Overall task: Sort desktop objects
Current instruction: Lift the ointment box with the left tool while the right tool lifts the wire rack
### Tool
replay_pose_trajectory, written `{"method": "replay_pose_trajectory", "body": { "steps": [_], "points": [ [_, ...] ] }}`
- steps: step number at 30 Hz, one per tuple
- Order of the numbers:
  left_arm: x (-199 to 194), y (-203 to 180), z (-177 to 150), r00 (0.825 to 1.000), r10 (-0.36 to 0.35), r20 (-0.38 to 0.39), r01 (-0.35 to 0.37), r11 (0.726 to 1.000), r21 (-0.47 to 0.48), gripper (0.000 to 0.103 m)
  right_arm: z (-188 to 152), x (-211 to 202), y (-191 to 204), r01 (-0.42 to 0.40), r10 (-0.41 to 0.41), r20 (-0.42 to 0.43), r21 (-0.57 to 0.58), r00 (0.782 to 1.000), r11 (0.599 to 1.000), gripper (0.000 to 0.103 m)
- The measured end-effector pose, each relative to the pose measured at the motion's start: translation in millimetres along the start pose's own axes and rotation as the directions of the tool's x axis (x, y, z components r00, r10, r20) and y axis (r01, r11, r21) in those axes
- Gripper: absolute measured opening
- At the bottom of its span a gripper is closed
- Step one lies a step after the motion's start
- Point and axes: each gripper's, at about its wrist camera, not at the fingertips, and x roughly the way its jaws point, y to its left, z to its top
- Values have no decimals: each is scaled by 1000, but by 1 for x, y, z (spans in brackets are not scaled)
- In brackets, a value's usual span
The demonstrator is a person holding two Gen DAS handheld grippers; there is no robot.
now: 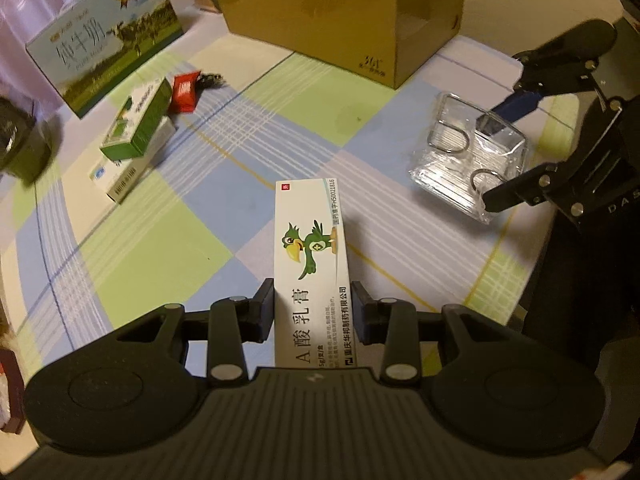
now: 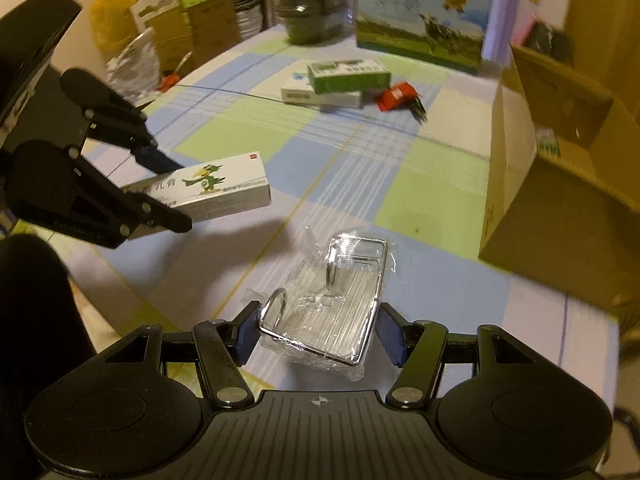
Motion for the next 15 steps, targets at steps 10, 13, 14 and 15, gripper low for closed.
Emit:
{"method": "replay_pose_trajectory", "body": {
  "steps": [10, 13, 14, 15],
  "points": [
    [-38, -16, 7, 999, 24, 41, -26, 999, 47, 33, 2, -38, 4, 59, -54, 58, -94, 997, 994, 58],
    [-46, -19, 12, 998, 32, 54, -35, 998, 59, 33, 1, -48, 0, 79, -72, 70, -102, 995, 992, 58],
    [-49, -20, 14, 998, 34, 58, -38, 997, 64, 33, 0, -51, -1, 85, -77, 74, -106, 994, 991, 58],
    [-51, -21, 16, 997, 36, 61, -40, 997, 71, 33, 0, -54, -3, 93, -85, 79, -113, 993, 989, 58]
  ]
}}
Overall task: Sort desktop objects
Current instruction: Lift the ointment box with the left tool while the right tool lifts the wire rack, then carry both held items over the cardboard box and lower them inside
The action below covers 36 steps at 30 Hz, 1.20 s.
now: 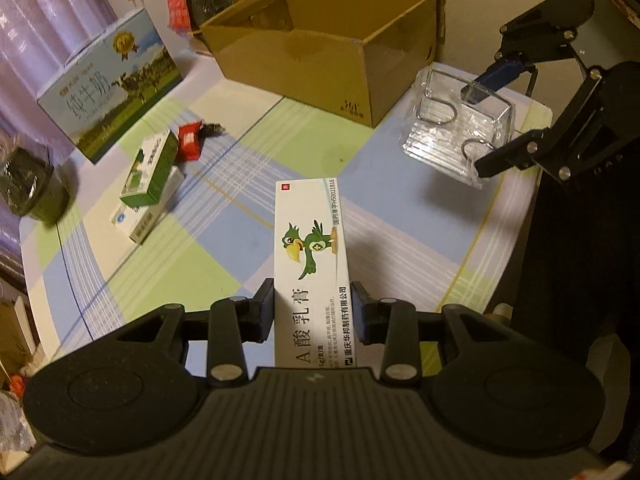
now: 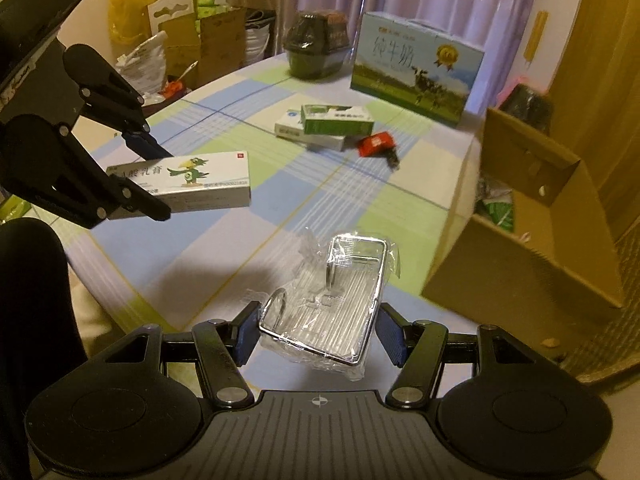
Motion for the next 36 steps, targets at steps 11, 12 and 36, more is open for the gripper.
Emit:
{"method": "replay_pose_trajectory", "body": {
  "steps": [11, 12, 36],
  "points": [
    [-10, -11, 40, 999, 3, 44, -6, 998, 64, 33, 0, -30, -35, 99, -99, 24, -11, 995, 995, 58],
    [-11, -13, 47, 999, 3, 51, -6, 997, 71, 33, 0, -34, -41, 113, -112, 26, -13, 993, 994, 58],
    [43, -18, 231, 980, -35, 197, 55, 994, -96, 33, 43, -41, -196, 240, -263, 100, 195, 960, 951, 58]
  ]
}}
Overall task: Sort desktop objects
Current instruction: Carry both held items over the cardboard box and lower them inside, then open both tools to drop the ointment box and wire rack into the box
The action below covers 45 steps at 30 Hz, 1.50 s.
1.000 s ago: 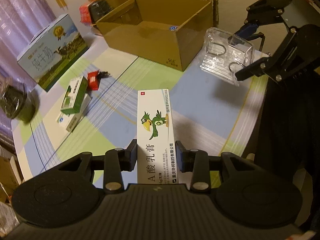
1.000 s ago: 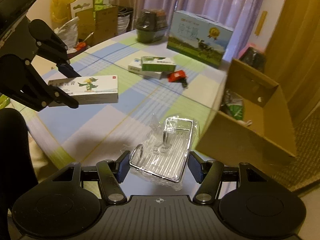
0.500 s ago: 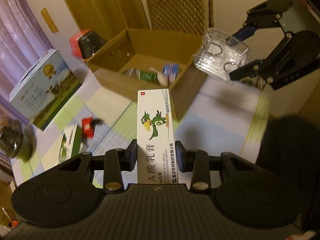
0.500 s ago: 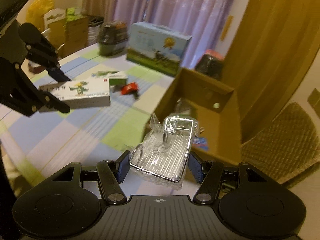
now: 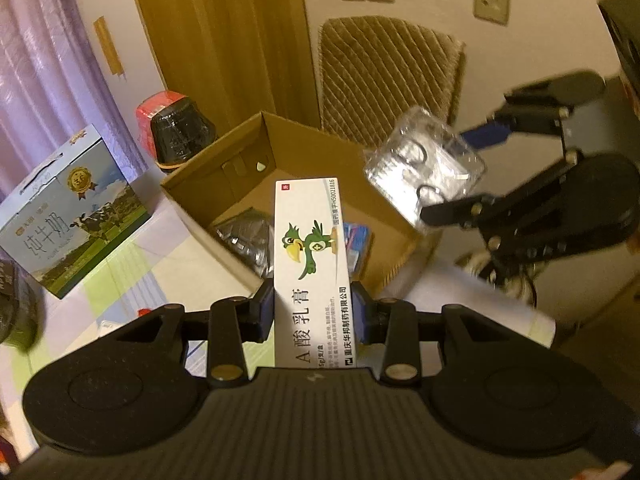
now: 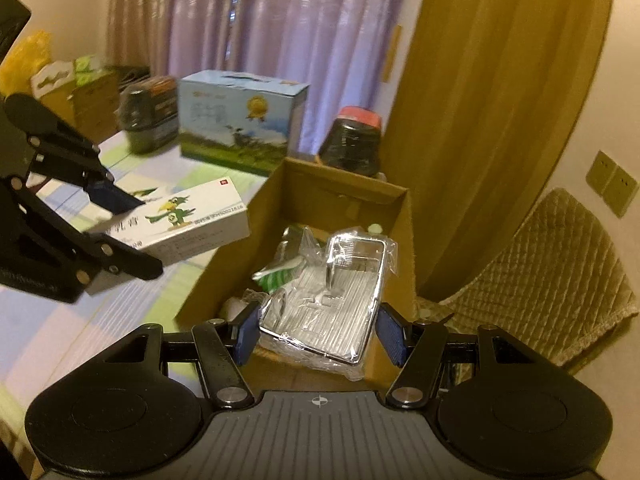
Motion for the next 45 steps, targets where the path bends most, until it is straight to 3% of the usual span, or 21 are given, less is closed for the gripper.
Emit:
{"method": "replay_pose_trajectory", "body": {
  "steps": [7, 16, 22, 24, 31, 38, 41, 45],
  "points": [
    [33, 3, 21, 1000, -19, 15, 20, 996, -83, 33, 8, 20, -24, 12, -12, 10, 78, 1000, 997, 58],
    [61, 5, 24, 999, -38, 4, 39, 991, -130, 33, 11, 44, -39, 21, -20, -2, 128, 1000, 992, 58],
    [81, 19, 26, 1000, -29, 7, 30, 976, -215, 33, 11, 57, -46, 30, -28, -14, 153, 1000, 988, 58],
    [84, 23, 26, 1000, -19, 9, 21, 971, -239, 39, 10, 60, -48, 36, -33, -19, 165, 999, 986, 58],
    [69, 42, 8, 999, -6, 38, 17, 961, -278, 51, 7, 67, -51, 24, -20, -26, 198, 999, 980, 59],
    [44, 61, -21, 998, 35, 47, -17, 943, -333, 54, 12, 75, -44, 0, 4, -16, 241, 1000, 971, 59],
    [34, 66, -33, 997, 53, 52, -32, 939, -344, 59, 15, 79, -44, -4, 7, -10, 264, 1000, 964, 78],
    [23, 71, -50, 996, 70, 46, -49, 932, -360, 61, 15, 72, -42, 10, -12, 4, 268, 1000, 963, 80]
  ]
}}
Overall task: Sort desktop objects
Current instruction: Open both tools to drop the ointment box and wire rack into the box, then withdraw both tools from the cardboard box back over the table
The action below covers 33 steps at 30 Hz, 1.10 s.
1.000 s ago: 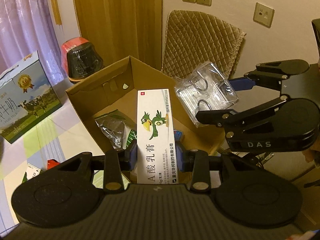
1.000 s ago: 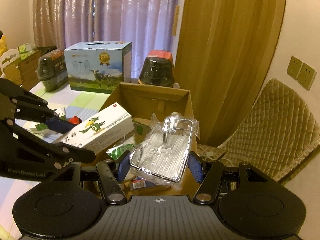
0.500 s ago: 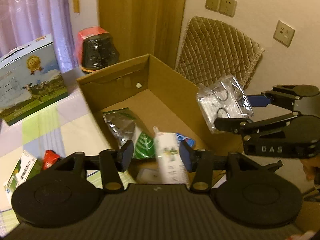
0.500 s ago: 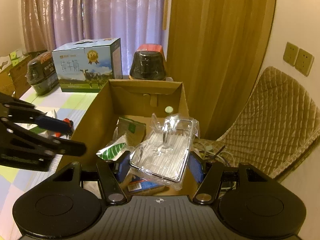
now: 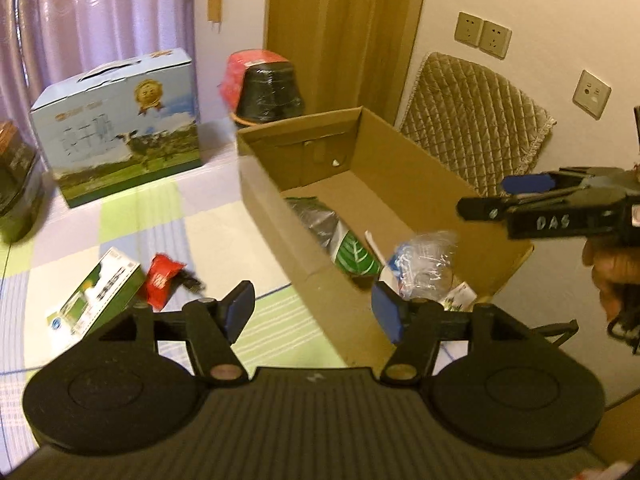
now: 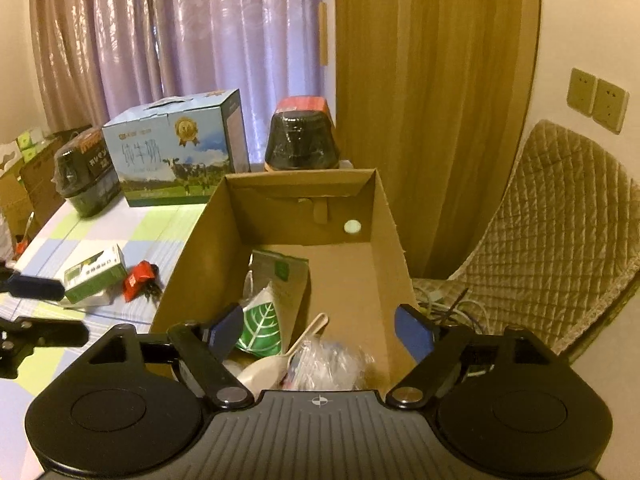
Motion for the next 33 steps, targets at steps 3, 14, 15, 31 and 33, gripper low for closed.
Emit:
{"method": "replay_pose_trajectory", "body": {
  "steps": [3, 14, 15, 31, 33],
  "points": [
    [-9, 8, -12, 1000, 12, -1, -12, 1000, -12, 64, -4, -7, 2, 4, -4, 0, 0, 1000, 1000, 81],
    [-57, 35, -85, 997, 67, -29, -69, 992, -110, 78, -39, -56, 47, -71, 71, 40, 17, 997, 997, 92],
    [-62, 38, -92, 997, 74, -33, -78, 991, -113, 78, -43, -61, 54, -84, 83, 44, 20, 996, 996, 93],
    [-138, 71, -168, 978, 197, -62, -204, 966, -159, 100, -117, -94, 152, -232, 236, -36, 103, 971, 967, 101],
    [-144, 77, -176, 977, 203, -70, -213, 961, -178, 100, -123, -93, 161, -237, 243, -51, 102, 969, 966, 101]
  ]
}}
